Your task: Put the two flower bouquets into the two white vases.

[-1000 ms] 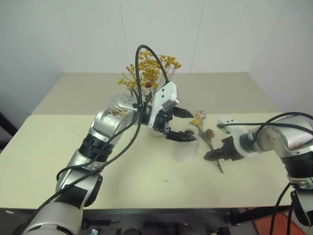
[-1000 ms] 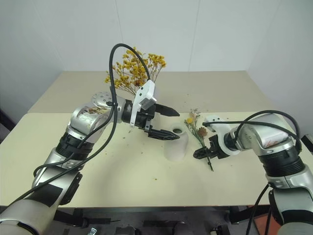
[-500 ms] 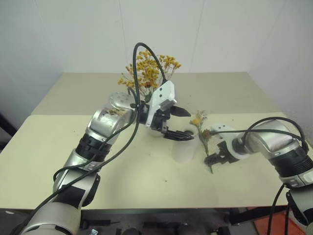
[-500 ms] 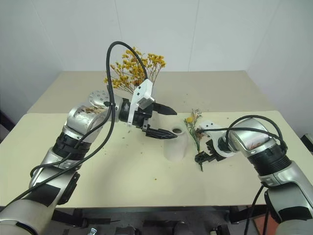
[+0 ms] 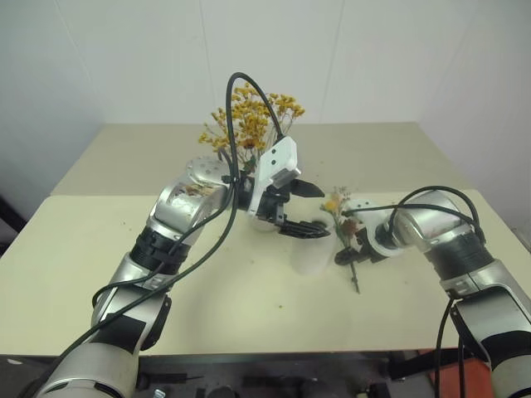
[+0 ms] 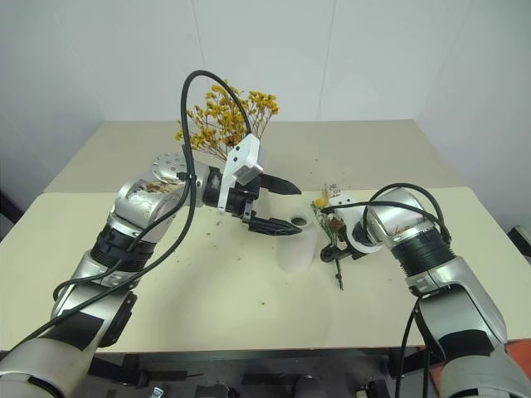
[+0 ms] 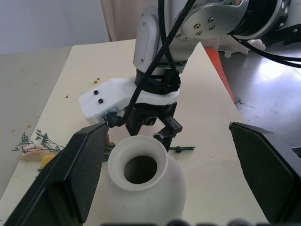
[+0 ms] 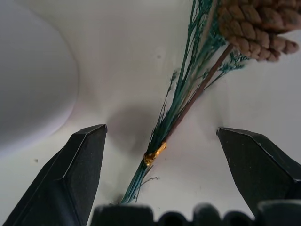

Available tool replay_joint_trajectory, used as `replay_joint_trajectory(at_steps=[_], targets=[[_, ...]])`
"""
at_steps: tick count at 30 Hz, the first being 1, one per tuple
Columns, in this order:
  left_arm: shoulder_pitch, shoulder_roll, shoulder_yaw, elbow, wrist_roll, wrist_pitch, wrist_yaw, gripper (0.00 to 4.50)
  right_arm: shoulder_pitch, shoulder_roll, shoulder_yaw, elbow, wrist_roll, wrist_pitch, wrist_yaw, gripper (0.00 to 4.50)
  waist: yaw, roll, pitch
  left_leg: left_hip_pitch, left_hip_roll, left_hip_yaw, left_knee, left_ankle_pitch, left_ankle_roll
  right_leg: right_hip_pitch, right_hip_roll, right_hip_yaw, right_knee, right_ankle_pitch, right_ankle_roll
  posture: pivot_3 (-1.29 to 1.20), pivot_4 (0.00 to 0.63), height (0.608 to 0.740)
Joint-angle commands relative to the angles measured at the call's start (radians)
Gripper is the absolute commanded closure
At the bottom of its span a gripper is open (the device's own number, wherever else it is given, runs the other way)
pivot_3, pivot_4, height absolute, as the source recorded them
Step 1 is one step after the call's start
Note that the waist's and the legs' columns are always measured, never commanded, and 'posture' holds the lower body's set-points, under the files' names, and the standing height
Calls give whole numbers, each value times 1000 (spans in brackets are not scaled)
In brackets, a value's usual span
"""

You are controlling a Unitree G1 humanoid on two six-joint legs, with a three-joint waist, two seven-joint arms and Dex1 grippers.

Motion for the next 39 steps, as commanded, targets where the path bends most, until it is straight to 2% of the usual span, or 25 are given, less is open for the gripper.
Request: replay_joint_trajectory(at_steps=[1,5,11,19,24,28,33,36,39], targets=[[-18,0,28,-18,-8,-15,1,0,-3,2,37,31,-27,-38,28,922,0,0,0,0,0,0,0,0,0,0,0,0,0,0,0,0,150,740],[-13,6,33,-23,-8,-15,4,0,1,-8,58,31,-54,-61,54,2385,-3,0,0,1,0,0,0,0,0,1,0,0,0,0,0,0,150,740],[-15,10,33,-19,-2,-22,5,0,10,-18,24,32,-79,-68,60,4476,-4,0,0,1,0,0,0,0,0,1,0,0,0,0,0,0,150,740],[-14,19,36,-13,-4,-26,-2,0,7,-34,-215,85,-91,-19,-43,4476,3,0,0,-1,0,0,0,0,0,-1,0,0,0,0,0,0,150,740],[-3,30,37,-7,-5,-28,-15,0,3,-28,-465,96,-112,22,-184,4476,4,0,0,-1,0,0,0,0,0,-1,0,0,0,0,0,0,150,740],[3,46,44,-7,-10,-16,-22,0,25,25,-690,-4,-100,-4,-280,4476,0,0,0,-1,0,0,-1,0,0,-1,0,0,0,0,0,0,150,740],[25,81,48,-24,-12,16,-26,0,120,194,-910,-282,-93,-205,-428,4476,-6,0,0,0,0,0,-2,0,0,-1,0,1,1,0,0,0,150,740],[35,100,53,-35,-18,30,-34,0,221,262,-898,-438,-99,-477,-441,4476,-3,0,0,-1,0,0,-1,0,0,-1,0,1,1,0,0,0,150,740],[40,109,57,-44,-20,37,-29,0,260,311,-904,-507,-48,-625,-415,4476,-1,0,0,-1,0,0,-1,0,0,-2,0,1,1,0,0,0,150,740]])
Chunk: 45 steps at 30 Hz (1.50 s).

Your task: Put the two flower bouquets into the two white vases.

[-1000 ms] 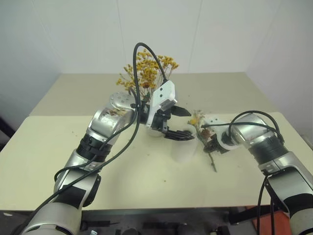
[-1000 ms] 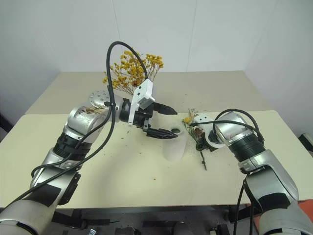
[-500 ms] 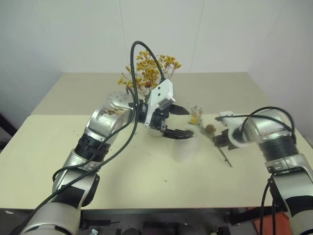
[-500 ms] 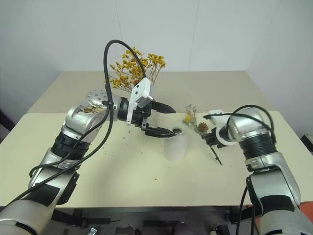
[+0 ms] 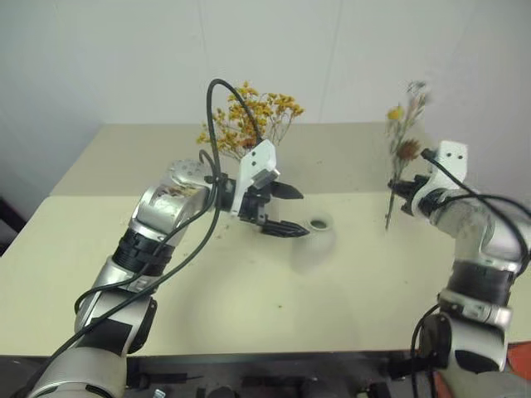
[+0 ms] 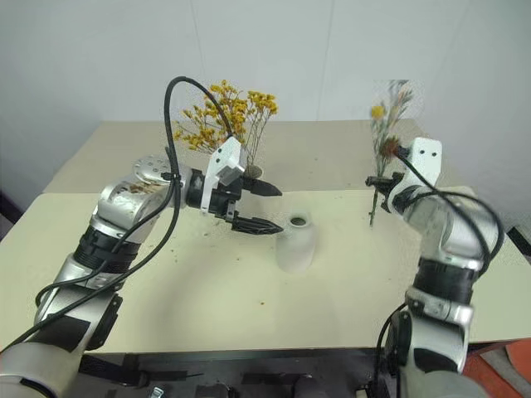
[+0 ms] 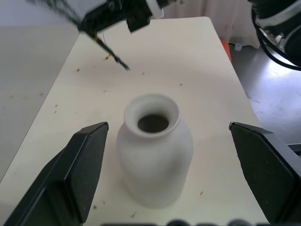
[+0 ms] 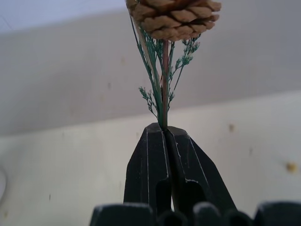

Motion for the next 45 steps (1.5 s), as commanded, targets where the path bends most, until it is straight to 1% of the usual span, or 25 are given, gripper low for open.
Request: replay_joint_trajectory(at_steps=[1,4,9,14,21,31,37,45], targets=[[-10,7,28,-47,-20,13,1,0,1,22,-26,-109,76,-166,36,4476,1,0,0,0,0,0,0,0,0,0,0,0,0,0,0,0,150,740],[-2,11,35,-63,-26,33,12,0,35,52,-23,-188,195,-251,142,4476,3,0,0,1,0,0,0,0,0,1,0,0,0,0,0,0,150,740],[18,22,45,-97,-37,67,27,0,65,72,40,-272,316,-302,228,4476,0,0,0,1,0,0,0,0,0,1,0,0,0,0,0,0,150,740],[38,33,53,-139,-58,106,49,0,103,76,110,-298,376,-318,268,4476,1,0,0,2,1,0,0,0,0,1,1,0,0,0,0,0,150,740],[48,46,62,-164,-70,135,71,0,168,48,180,-344,440,-307,308,4476,3,0,0,2,1,-1,0,0,0,1,1,-1,0,0,0,0,150,740],[50,60,58,-174,-87,145,80,0,210,22,200,-353,461,-327,303,4476,2,0,0,2,1,0,1,0,0,1,1,0,0,0,0,0,150,740],[39,50,47,-166,-87,140,82,0,231,12,206,-374,473,-331,307,4476,4,0,0,1,1,0,0,0,0,1,1,-1,0,0,0,0,150,740],[28,37,44,-156,-84,132,77,0,289,6,237,-379,428,-370,288,4476,2,0,0,2,1,0,1,0,0,2,1,-1,0,0,0,0,150,740]])
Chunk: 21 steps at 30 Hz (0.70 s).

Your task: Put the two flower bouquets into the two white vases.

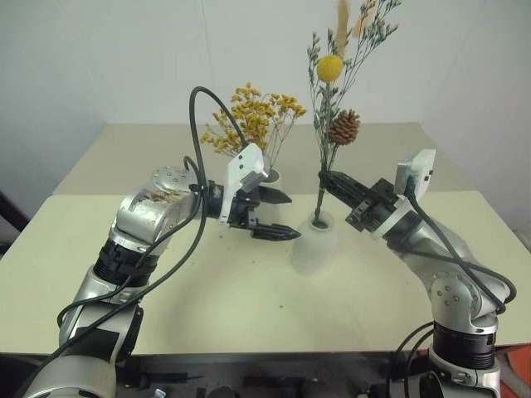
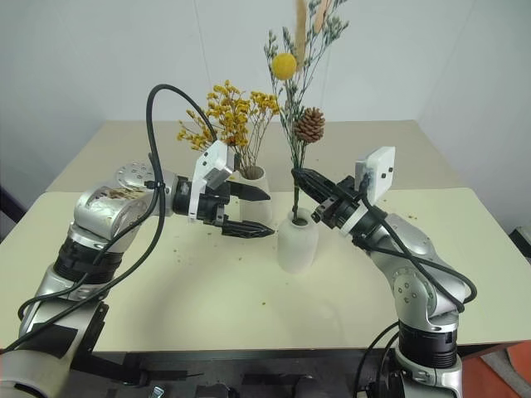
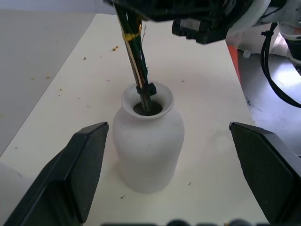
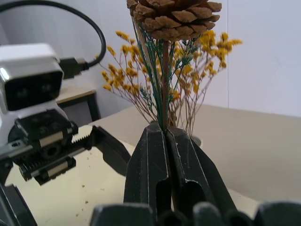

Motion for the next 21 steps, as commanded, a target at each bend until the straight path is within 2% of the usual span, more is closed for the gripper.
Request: replay_joint_trajectory(at_steps=[1,11,15,21], targets=[[-25,-2,8,-14,-7,-14,-5,0,8,-11,9,-42,-24,-62,-11,4476,-1,0,0,0,0,0,0,0,0,0,0,0,0,0,0,0,150,740],[-43,-4,2,0,0,-18,-16,0,77,-8,59,-38,-112,-137,-31,4476,0,0,0,0,0,0,0,0,0,0,0,0,0,0,0,0,150,740],[-52,-11,-1,2,-1,-17,-16,0,104,-3,77,-39,-144,-165,-49,3447,1,0,0,0,0,0,0,0,0,0,0,0,0,0,0,0,150,740],[-57,-11,-3,6,0,-18,-22,0,125,21,81,-53,-156,-192,-76,1304,0,0,0,0,0,0,0,0,0,0,0,0,0,0,0,0,150,740]])
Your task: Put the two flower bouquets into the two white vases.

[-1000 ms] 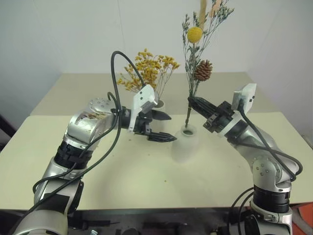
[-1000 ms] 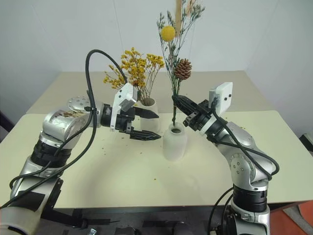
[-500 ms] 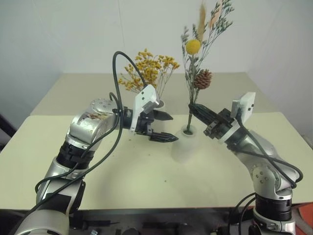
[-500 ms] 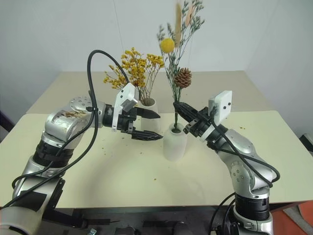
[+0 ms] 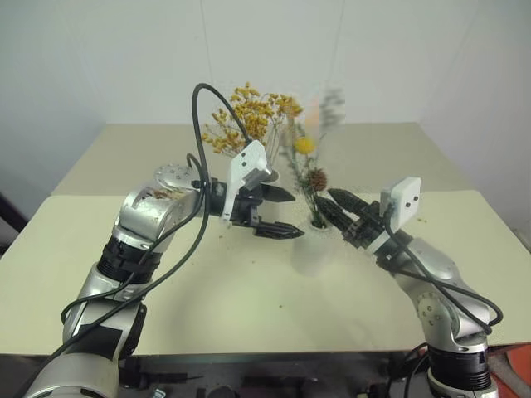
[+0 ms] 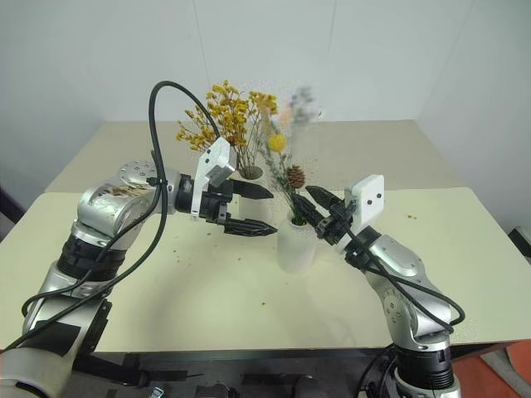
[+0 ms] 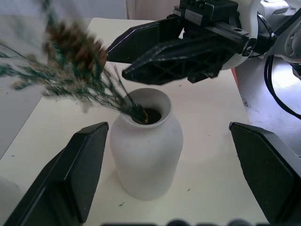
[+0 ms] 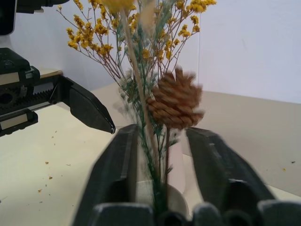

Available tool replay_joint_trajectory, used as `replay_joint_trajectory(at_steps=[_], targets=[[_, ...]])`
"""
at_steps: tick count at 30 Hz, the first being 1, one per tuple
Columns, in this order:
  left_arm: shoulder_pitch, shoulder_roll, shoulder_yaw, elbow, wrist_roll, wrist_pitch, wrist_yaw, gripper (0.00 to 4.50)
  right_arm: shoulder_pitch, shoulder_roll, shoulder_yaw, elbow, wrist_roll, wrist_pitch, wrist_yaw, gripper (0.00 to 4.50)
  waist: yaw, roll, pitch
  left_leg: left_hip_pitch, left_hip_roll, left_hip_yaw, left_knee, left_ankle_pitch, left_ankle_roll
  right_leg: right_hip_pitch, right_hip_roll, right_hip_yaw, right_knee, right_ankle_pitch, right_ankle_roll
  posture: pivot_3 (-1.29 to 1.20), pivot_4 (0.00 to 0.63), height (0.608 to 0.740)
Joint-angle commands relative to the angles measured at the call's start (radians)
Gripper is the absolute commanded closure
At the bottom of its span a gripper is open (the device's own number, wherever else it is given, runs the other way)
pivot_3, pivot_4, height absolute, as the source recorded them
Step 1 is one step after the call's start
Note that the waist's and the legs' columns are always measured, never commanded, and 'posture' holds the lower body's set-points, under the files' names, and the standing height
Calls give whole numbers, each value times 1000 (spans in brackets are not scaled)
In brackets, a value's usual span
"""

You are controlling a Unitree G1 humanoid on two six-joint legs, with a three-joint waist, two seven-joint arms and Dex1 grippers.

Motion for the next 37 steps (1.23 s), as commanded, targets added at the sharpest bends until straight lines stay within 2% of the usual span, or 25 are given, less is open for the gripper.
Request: replay_joint_trajectory(at_steps=[1,4,13,22,25,28,34,37], targets=[[-36,2,1,-10,0,-17,-9,0,2,4,-9,-53,-1,-43,-12,974,1,0,0,0,0,0,0,0,0,0,0,0,0,0,0,0,150,740],[-38,3,0,-8,1,-18,-13,0,16,-3,-19,-66,2,-48,-15,27,1,0,0,0,0,0,0,0,0,0,0,0,0,0,0,0,150,740],[-18,15,11,-20,-5,-19,-18,0,93,-77,-116,-130,87,-31,27,27,2,0,0,0,0,0,0,0,0,0,0,0,0,0,0,0,150,740],[127,115,101,-156,-90,80,5,0,152,-290,-290,-75,167,-34,173,27,-1,0,0,1,0,0,0,0,0,1,0,1,0,0,0,0,150,740],[204,147,166,-206,-116,89,48,0,173,-372,-348,-16,161,-43,245,27,2,0,0,2,0,1,0,0,0,2,0,1,0,0,0,0,150,740],[304,151,275,-251,-171,27,51,0,199,-422,-381,20,153,-57,301,27,3,-1,0,2,0,1,0,0,0,2,0,0,-1,0,0,0,150,740],[506,132,448,-288,-212,-143,68,0,245,-457,-410,40,123,-88,343,27,3,-1,0,5,1,2,0,0,0,4,0,2,0,0,0,0,150,740],[574,175,494,-263,-233,-167,27,0,272,-453,-419,10,127,-88,336,27,3,-1,0,5,1,2,0,0,0,5,0,1,0,0,0,0,150,740]])
